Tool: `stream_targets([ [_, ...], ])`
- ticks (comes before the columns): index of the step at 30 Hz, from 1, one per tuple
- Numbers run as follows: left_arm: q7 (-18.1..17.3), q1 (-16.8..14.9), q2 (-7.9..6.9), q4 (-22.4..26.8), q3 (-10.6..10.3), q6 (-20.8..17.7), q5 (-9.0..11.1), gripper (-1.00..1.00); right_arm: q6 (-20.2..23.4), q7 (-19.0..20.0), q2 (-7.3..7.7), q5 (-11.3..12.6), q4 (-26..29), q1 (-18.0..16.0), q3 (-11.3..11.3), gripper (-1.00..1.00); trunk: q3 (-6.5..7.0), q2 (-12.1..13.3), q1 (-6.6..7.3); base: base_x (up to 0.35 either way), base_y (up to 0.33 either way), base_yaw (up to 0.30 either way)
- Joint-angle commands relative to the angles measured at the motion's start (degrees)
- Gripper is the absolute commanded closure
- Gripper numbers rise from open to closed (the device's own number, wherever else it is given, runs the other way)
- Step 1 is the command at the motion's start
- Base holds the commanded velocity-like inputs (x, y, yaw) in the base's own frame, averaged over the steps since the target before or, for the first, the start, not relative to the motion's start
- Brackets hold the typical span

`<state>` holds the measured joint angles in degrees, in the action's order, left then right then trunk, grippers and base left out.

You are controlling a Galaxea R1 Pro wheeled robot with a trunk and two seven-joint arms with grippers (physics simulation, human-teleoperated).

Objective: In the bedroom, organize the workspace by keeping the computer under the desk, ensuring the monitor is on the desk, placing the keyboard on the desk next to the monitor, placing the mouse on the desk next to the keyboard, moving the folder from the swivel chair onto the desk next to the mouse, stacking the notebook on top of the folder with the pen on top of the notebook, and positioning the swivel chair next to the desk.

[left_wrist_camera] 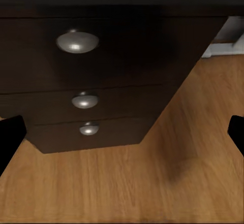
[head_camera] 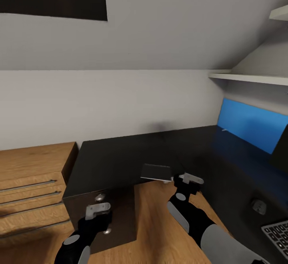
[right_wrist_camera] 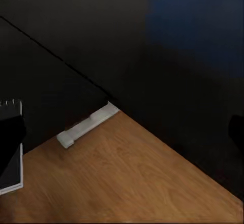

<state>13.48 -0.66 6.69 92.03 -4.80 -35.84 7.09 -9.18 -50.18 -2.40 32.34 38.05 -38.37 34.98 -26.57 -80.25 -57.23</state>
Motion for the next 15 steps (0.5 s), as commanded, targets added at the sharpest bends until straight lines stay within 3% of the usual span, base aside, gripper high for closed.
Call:
stream_targets([
  [1, 0.53, -0.04, -0.01, 0.04, -0.06, -0.20, 0.59, -1.00, -0.52, -0.22, 0.03, 0.61, 0.01, -0.07, 0.45, -1.00, -0.06, -0.04, 0.03, -0.296, 0.106, 0.041],
  [11, 0.58, -0.04, -0.01, -0.49, -0.04, -0.20, 0.56, -1.00, -0.66, 0.66, -0.28, 0.62, 0.01, 0.15, 1.02, -1.00, -0.06, -0.04, 0.03, -0.321, 0.039, 0.014],
  [15, 0.52, 0.39, 1.29, 0.16, 0.38, -0.85, 0.54, -1.00, -1.95, -0.64, -0.98, 1.06, 0.89, -1.16, 1.94, -1.00, -0.06, -0.04, 0.03, 0.000, 0.000, 0.000],
])
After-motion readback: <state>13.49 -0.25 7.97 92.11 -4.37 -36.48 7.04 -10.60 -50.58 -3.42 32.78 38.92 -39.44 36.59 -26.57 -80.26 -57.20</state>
